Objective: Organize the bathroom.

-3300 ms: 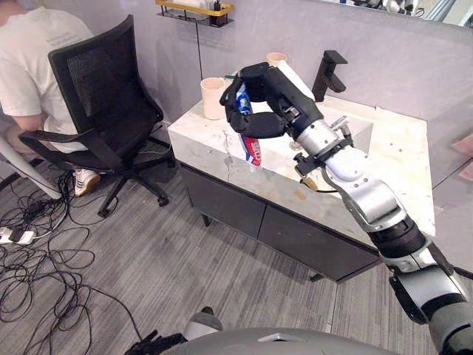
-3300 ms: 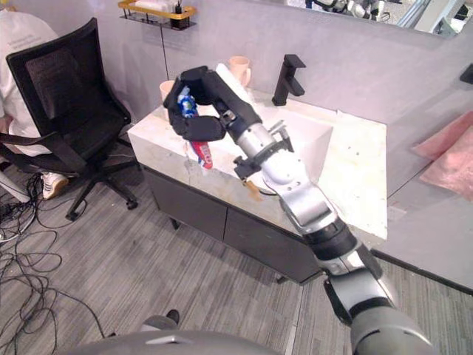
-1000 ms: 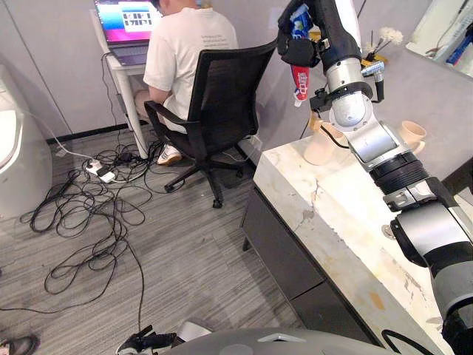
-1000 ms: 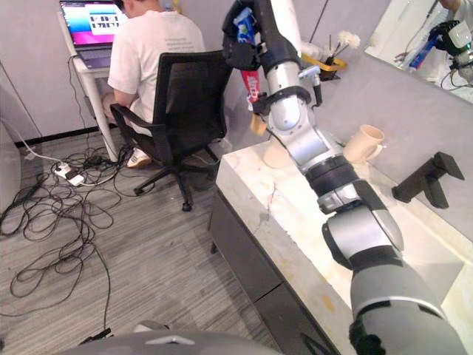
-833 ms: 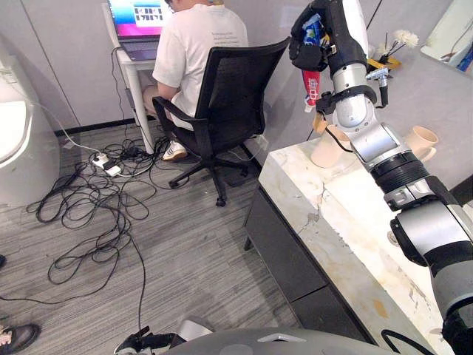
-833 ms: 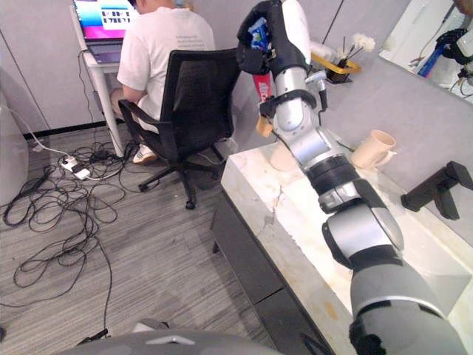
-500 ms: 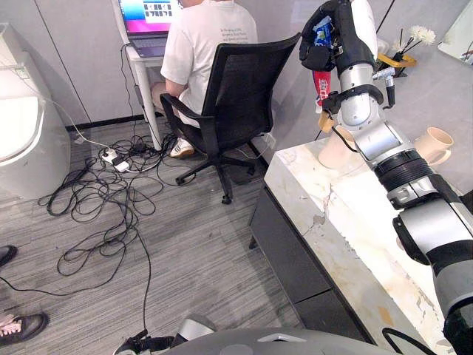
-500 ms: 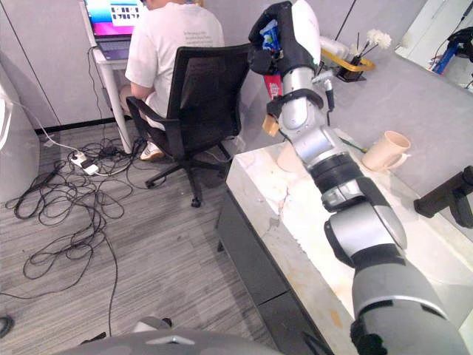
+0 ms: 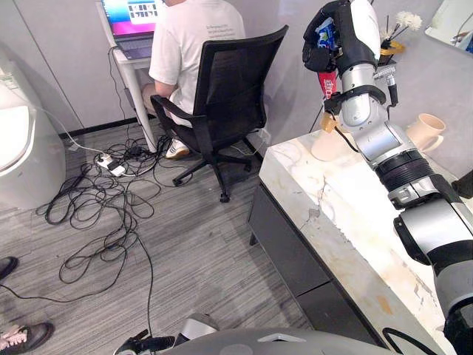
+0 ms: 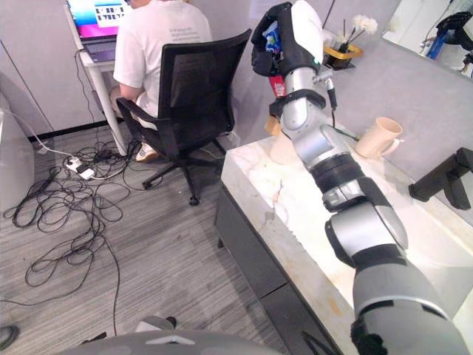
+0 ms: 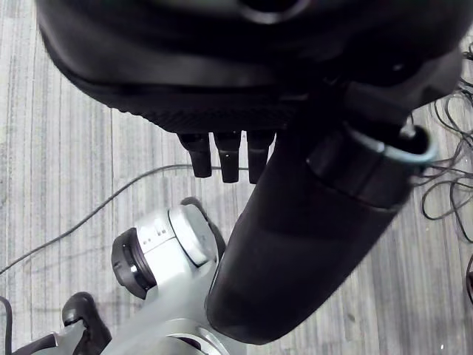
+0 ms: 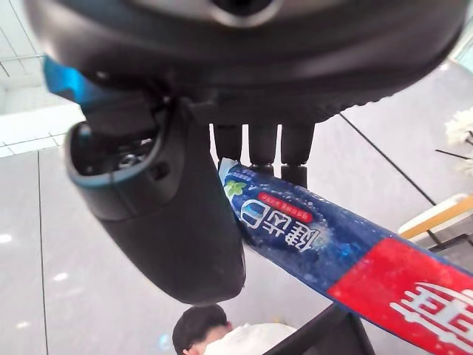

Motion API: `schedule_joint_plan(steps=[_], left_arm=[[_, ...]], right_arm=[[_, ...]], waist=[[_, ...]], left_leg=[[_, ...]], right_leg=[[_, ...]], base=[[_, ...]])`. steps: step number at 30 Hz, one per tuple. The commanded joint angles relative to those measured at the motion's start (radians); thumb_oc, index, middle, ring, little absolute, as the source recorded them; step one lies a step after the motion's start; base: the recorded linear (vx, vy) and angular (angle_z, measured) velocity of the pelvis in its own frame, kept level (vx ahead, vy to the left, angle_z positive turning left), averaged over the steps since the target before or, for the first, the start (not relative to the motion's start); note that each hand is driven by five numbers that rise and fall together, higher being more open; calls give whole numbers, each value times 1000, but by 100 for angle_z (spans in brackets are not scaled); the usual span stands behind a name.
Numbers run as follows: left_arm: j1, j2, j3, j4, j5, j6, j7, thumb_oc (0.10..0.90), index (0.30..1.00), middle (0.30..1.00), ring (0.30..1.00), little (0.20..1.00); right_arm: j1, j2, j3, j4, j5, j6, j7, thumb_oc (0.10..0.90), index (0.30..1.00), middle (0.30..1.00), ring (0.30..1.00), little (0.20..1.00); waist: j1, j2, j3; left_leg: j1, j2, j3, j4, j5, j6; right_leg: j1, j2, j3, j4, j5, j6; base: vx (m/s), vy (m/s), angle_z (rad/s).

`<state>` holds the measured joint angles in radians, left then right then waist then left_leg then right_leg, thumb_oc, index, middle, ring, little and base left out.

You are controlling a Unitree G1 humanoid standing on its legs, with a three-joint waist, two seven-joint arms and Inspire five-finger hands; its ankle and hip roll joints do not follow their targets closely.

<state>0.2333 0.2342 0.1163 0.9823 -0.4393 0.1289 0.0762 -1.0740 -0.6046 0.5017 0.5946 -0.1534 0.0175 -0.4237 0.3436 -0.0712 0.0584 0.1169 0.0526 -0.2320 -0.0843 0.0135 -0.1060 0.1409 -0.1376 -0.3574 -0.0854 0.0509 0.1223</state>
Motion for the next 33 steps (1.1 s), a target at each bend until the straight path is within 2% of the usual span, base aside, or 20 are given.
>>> schedule_joint_plan(steps=[1,10,24,33], left_arm=[[-28,61,-38,54,-22,-35,-5,800,900,900,900,900],[-39,55,-40,69,-15,-30,10,800,900,900,900,900],[-49,54,-24,78,-19,-36,42,800,900,900,900,900],[-67,64,-26,74,-28,-20,56,800,900,900,900,900]], right_arm=[[-129,-129,-9,-25,-67,-37,-84,400,300,300,300,300],[-97,-112,-19,-6,-51,-32,-94,400,300,300,300,300],[-36,-74,-44,17,-58,-18,-116,400,300,300,300,300],[-11,-73,-55,6,-58,-16,-126,400,300,300,300,300]], waist=[[10,-18,-77],[12,-13,-71],[16,8,-52],[5,17,-40]], left_leg=[[-12,47,150,8,-13,-23],[-13,51,141,13,-13,-26],[-13,48,136,39,-25,-24],[-9,55,143,38,-25,-25]], right_leg=[[59,-19,-13,5,-80,-19],[65,-12,-10,8,-85,-27],[75,-20,0,14,-86,-29],[75,-17,16,16,-86,-26]], base=[[41,-28,0],[20,-14,0],[31,-3,1],[18,-13,0]])
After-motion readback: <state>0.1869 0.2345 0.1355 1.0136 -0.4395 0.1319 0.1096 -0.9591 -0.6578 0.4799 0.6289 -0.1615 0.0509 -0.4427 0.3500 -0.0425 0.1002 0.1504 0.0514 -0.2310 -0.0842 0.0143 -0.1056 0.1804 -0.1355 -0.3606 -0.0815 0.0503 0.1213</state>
